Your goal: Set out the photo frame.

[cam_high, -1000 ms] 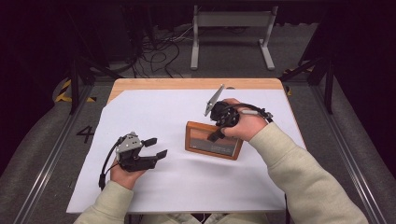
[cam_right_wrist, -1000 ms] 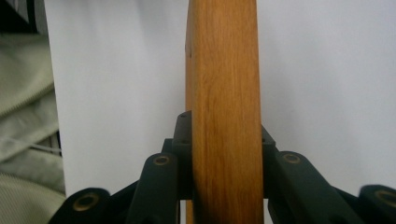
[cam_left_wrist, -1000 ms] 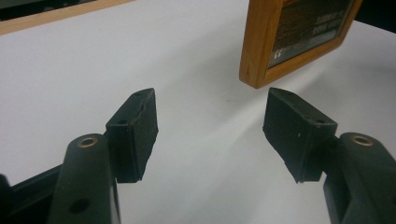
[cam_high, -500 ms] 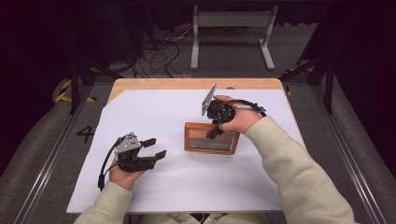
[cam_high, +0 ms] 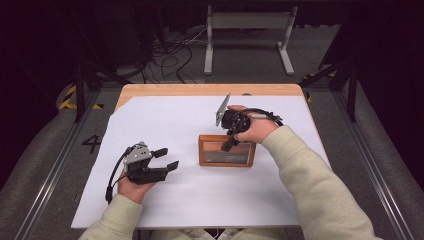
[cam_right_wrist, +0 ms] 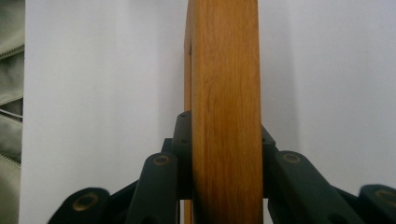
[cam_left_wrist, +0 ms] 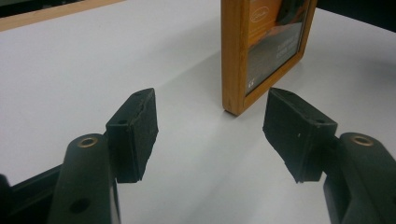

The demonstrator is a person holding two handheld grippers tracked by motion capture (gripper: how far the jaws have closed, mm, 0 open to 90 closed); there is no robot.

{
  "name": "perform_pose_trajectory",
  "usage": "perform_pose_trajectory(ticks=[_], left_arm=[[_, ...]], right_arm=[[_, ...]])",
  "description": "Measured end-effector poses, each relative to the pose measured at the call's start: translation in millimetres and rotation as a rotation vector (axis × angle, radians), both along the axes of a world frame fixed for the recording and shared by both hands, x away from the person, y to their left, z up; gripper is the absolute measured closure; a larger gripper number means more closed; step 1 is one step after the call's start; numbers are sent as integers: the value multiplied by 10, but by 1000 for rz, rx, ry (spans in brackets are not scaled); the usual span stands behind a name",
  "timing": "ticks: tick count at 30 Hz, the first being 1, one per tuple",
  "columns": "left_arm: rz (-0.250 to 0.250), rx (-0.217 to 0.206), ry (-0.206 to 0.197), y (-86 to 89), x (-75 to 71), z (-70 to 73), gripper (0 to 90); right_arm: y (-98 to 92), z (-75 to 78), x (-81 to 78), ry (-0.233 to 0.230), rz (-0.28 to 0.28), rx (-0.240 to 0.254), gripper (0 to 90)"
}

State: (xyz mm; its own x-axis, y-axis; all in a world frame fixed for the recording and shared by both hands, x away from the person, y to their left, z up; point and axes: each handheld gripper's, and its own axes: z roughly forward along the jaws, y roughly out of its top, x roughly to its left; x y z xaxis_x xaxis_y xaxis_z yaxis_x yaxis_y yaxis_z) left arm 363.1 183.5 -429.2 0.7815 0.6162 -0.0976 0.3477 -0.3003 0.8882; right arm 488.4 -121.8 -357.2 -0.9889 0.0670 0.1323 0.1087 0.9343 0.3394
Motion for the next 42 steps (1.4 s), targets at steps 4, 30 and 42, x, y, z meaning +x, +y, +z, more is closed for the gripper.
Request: perform_pose_trajectory(ticks=[4,30,42], left_arm=[[-2,-1,-1,-1,-1,1,354],[-12,4,-4,-32,17,8,325],[-48,32,20,-52,7,-9,209]], right_arm=[[-26,-22,16,0,-19,28,719],[-391,201,-192,-239,-283,213,103],[-942,307,-493,-300,-432,340,58]])
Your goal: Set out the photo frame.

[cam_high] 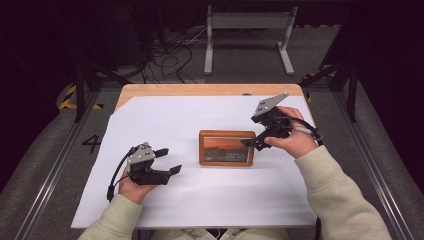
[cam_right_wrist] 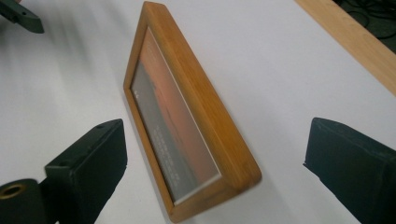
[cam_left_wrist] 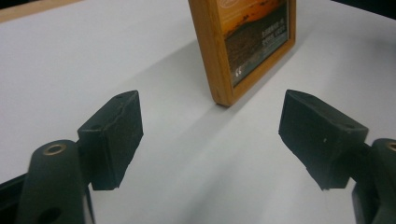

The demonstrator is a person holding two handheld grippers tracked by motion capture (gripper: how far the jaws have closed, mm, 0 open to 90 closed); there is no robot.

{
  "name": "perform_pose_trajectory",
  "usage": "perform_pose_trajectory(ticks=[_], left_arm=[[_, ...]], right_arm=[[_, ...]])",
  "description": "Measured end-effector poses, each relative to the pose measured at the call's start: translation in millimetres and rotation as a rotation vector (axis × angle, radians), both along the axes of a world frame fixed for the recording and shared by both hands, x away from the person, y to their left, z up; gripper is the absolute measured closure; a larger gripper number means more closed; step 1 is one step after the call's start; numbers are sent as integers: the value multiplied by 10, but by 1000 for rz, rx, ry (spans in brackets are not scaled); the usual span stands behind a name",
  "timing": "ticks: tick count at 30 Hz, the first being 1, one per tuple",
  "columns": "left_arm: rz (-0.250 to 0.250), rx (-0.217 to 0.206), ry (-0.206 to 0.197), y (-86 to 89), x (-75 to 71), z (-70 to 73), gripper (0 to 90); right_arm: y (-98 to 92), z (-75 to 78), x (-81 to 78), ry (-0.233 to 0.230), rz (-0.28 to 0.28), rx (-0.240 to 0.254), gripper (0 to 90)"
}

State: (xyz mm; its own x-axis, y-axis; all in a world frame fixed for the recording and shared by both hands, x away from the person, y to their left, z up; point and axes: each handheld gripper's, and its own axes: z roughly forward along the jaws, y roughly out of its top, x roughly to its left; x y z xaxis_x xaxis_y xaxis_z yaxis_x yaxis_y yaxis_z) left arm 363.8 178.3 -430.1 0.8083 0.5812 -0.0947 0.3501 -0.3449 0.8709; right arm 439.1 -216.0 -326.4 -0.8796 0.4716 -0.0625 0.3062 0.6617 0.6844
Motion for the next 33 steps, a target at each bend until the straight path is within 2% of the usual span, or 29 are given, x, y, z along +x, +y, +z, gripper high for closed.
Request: perform_pose_trajectory(ticks=[6,10,15,17,22,27,29,31,33], left_arm=[[-1,6,9,10,-2,-4,145],[-4,-13,12,31,8,6,102],[0,-28,20,45,14,6,38],[-3,-34,3,48,18,1,8],[-6,-40,5,47,14,2,2],[17,-48,-32,65,7,15,6],[19,-53,-34,77,11,18,7],[30,-55,-27,89,16,11,15],[34,-55,-26,91,18,10,15]], right_arm=[[-215,-23,-114,-16,-44,50,54],[-346,-35,-186,-26,-85,88,53],[-481,-44,-267,-48,-116,111,41],[-530,-66,-312,-66,-130,122,39],[-672,-203,-419,-90,-171,193,40],[-795,-343,-481,-102,-210,223,39],[-816,-362,-496,-107,-220,237,36],[-869,-433,-545,-121,-243,280,32],[-875,-457,-559,-123,-250,285,32]])
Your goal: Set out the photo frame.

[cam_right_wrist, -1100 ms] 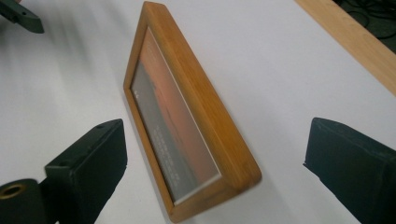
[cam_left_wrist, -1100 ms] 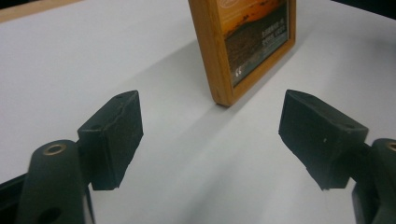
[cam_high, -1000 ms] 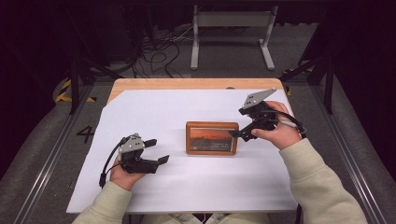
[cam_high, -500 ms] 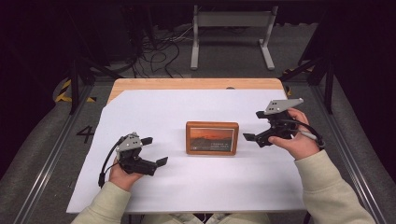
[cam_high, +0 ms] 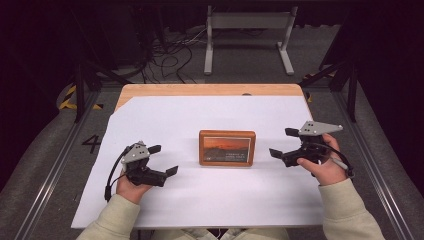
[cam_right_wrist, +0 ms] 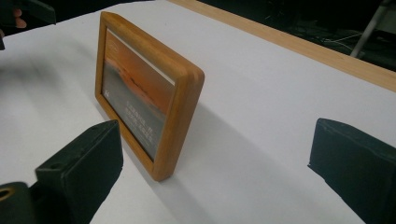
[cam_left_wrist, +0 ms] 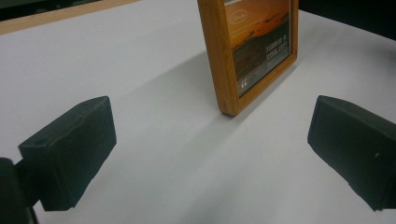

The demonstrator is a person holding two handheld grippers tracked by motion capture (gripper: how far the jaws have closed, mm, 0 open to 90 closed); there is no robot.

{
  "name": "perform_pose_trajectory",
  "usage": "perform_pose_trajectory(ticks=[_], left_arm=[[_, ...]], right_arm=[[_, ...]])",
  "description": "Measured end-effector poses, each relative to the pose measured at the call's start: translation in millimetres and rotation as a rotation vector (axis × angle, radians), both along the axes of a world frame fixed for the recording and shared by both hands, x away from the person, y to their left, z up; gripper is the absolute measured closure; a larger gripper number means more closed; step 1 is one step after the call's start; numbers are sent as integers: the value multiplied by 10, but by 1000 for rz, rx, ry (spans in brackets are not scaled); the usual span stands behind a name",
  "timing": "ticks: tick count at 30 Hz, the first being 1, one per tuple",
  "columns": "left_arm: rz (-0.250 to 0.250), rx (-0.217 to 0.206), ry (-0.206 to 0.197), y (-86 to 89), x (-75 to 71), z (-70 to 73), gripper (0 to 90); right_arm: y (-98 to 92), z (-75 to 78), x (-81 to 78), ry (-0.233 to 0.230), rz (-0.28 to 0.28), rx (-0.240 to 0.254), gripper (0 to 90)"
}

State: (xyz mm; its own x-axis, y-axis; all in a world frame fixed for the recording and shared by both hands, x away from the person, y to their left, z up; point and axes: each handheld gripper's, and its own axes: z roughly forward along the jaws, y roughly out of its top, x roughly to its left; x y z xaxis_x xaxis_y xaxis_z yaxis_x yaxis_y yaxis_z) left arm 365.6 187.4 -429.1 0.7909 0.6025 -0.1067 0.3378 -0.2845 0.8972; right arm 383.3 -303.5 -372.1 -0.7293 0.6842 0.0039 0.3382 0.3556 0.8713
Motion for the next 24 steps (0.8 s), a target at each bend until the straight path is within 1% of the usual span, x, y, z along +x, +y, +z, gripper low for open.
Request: perform_pose_trajectory(ticks=[3,5,7,9,11,12,14,15,16,17,19,20,23,24], left_arm=[[-7,-4,7,1,-3,0,27],[-8,-1,5,-1,-13,2,30],[-7,-3,5,0,-13,-5,30],[-2,-7,6,4,-8,-14,29],[0,-11,2,9,2,-19,27],[1,-12,6,11,-1,-20,27],[1,-14,6,15,3,-25,26],[2,-13,8,16,4,-28,26],[0,-16,5,15,12,-34,25],[2,-16,12,10,10,-38,25],[-5,-11,10,1,9,-43,24],[-6,-12,8,0,8,-42,24],[-9,-14,2,6,18,-45,23],[-6,-18,6,10,24,-52,23]], right_arm=[[-7,-138,-40,16,-10,-2,32],[-5,-229,-59,15,-19,-19,32],[-8,-304,-82,10,-25,-18,32],[-1,-375,-102,-12,-34,-11,33],[-4,-442,-118,-23,-48,-3,32],[-11,-468,-130,-32,-60,15,33],[-42,-511,-149,-56,-90,37,32],[-57,-529,-156,-61,-105,44,32],[-75,-549,-160,-75,-121,44,31],[-87,-569,-166,-79,-135,45,31],[-110,-614,-166,-77,-147,18,31],[-122,-647,-167,-72,-167,10,31],[-129,-681,-162,-67,-167,17,29],[-127,-687,-160,-69,-165,10,28]])
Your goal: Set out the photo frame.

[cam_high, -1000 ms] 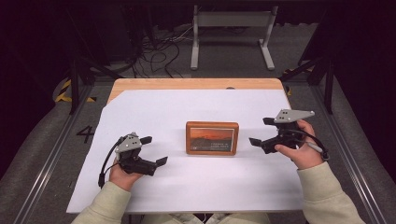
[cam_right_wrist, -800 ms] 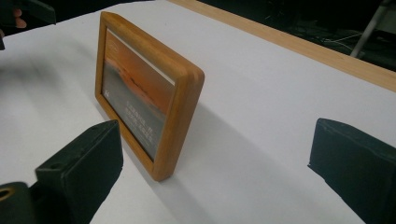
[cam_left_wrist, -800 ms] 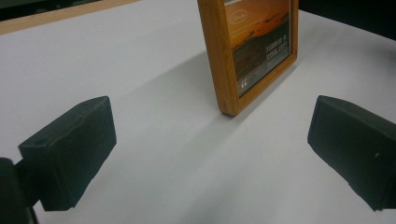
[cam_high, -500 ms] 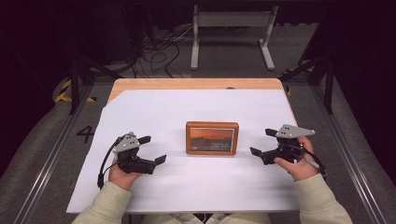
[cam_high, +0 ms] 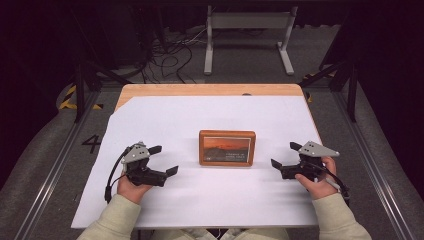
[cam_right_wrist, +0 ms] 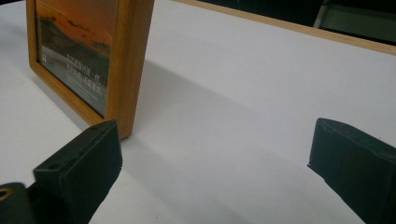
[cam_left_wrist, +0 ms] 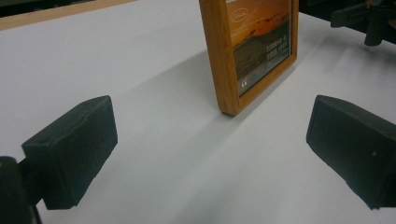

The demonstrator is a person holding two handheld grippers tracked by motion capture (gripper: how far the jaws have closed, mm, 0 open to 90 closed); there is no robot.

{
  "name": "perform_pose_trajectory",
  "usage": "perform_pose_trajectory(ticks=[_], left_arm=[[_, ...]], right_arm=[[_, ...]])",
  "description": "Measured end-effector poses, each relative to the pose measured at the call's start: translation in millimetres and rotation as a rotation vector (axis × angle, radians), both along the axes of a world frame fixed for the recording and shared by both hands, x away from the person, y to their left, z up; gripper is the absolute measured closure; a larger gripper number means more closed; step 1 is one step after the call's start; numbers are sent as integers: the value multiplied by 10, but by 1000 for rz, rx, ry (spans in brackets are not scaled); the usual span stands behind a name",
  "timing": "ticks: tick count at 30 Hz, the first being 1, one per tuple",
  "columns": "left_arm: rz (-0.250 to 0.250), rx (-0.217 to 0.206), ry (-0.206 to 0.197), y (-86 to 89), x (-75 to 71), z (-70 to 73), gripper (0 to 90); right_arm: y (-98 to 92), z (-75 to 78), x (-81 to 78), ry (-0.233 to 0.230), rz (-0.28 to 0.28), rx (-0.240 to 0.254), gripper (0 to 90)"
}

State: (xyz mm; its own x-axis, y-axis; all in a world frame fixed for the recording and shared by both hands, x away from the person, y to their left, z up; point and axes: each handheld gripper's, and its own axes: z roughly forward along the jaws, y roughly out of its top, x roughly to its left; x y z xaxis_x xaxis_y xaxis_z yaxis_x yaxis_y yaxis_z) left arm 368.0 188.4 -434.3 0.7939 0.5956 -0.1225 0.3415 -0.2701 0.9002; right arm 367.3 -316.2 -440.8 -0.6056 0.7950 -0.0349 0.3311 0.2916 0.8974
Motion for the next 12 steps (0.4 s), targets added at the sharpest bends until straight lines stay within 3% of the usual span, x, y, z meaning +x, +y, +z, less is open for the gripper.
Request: perform_pose_trajectory(ticks=[3,12], left_arm=[[5,-13,22,21,18,-17,19],[19,-19,18,25,19,-14,17]], right_arm=[[35,-12,7,-16,14,-9,29],[51,-4,19,-19,29,-43,30]])
